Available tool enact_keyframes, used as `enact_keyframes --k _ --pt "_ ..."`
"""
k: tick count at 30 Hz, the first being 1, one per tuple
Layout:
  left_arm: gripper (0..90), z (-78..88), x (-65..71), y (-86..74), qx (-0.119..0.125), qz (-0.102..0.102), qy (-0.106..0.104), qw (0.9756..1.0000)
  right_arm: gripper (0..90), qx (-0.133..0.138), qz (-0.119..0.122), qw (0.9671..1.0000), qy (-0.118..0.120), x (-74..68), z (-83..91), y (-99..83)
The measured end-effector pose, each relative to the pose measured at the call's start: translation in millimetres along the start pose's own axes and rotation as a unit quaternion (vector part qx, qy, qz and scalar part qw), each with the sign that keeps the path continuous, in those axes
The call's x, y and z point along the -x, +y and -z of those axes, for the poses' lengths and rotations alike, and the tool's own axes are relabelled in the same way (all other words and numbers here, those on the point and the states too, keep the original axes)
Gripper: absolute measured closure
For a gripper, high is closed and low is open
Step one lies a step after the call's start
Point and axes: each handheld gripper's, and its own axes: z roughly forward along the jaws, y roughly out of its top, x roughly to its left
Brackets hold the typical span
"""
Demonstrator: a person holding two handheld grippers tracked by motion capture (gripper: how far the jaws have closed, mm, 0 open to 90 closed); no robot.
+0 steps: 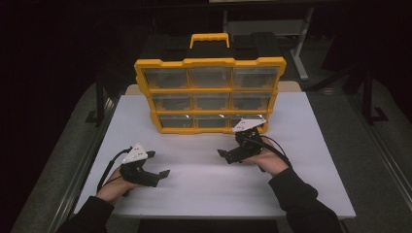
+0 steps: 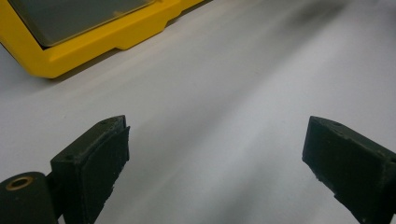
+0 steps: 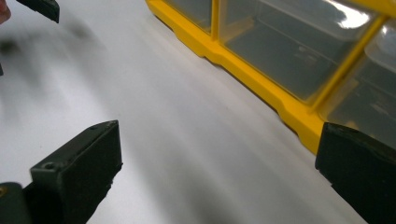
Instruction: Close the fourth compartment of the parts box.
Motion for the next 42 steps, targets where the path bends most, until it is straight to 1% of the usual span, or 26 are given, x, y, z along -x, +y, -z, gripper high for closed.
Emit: enact_keyframes --k 4,6,21,28,32,36,39,42 --pt "5.6 -0.2 0.0 0.2 -0.001 0.001 0.001 1.0000 0.0 0.003 0.000 1.0000 -0.006 1.6 4.1 -8.5" --pt "5.1 -0.4 0.0 0.1 -0.001 0.001 0.001 1.0000 0.0 0.007 -0.003 0.9999 -0.008 2.1 6.8 -12.4" --pt "1.6 -0.8 0.0 0.4 -0.005 0.005 0.004 1.0000 0.0 0.013 -0.018 0.9995 -0.022 3.9 30.0 -44.8" --pt "1.5 -1.0 0.4 0.3 -0.005 0.003 0.003 1.0000 0.0 0.016 -0.024 0.9991 -0.031 7.7 41.2 -59.1" --pt "1.5 -1.1 0.7 0.1 -0.006 0.002 0.002 1.0000 0.0 0.020 -0.031 0.9989 -0.029 9.3 47.1 -66.0" --pt "1.5 -1.3 1.4 0.0 -0.006 0.000 0.001 1.0000 0.1 0.020 -0.023 0.9991 -0.028 9.5 51.4 -71.3" --pt "1.5 -0.8 1.0 0.2 -0.005 0.000 0.001 1.0000 0.1 0.026 -0.022 0.9990 -0.028 9.8 54.8 -74.8" --pt "1.6 -0.5 0.5 0.2 -0.006 0.000 0.002 1.0000 0.2 0.025 -0.020 0.9991 -0.029 10.2 57.9 -79.5"
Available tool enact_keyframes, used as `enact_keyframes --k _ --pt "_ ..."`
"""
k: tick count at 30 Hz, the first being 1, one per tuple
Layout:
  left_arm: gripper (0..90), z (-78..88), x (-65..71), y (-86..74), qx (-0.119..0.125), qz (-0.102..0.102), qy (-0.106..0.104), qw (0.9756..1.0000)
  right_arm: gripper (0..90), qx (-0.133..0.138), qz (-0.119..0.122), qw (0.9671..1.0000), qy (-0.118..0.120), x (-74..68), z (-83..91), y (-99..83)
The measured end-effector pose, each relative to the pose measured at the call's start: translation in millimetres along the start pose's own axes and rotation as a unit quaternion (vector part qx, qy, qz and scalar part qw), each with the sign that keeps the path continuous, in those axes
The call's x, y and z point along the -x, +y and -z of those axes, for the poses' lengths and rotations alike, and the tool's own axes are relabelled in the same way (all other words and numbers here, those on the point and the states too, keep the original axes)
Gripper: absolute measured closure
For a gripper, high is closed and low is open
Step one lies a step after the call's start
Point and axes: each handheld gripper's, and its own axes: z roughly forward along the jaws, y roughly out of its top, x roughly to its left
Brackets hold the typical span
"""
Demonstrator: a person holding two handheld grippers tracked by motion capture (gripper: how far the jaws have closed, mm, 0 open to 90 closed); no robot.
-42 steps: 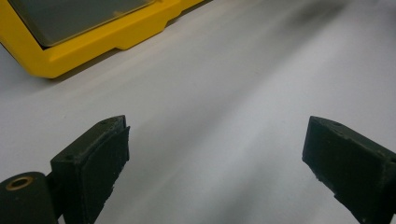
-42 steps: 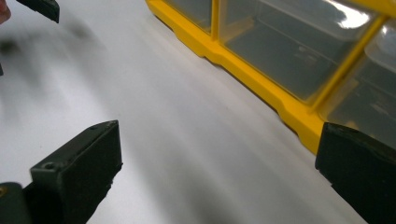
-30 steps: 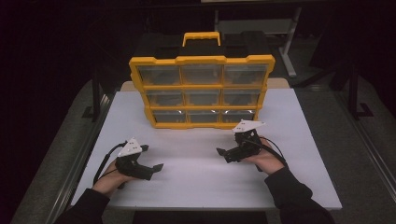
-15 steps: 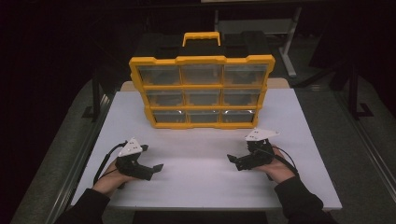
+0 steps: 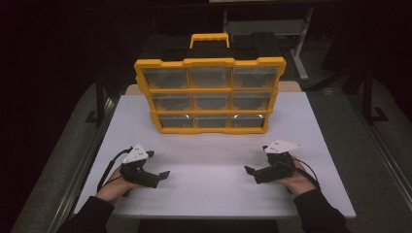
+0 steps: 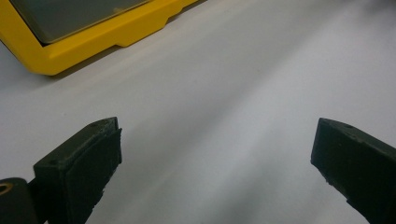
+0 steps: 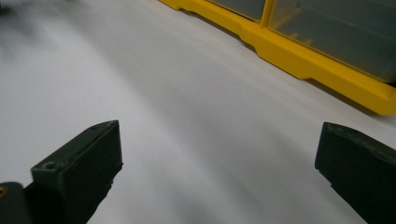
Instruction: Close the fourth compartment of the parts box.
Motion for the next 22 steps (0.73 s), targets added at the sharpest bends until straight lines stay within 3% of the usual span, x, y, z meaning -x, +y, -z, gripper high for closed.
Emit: enact_keyframes --k 12,22 --pt "1.6 -0.9 0.6 -0.3 -0.002 -0.001 0.000 1.0000 0.2 0.002 -0.021 0.9997 -0.009 7.4 11.6 -13.9" --pt "1.6 -0.9 0.2 -0.3 -0.002 -0.002 0.000 1.0000 0.2 -0.008 -0.021 0.9997 -0.009 7.9 10.7 -15.8"
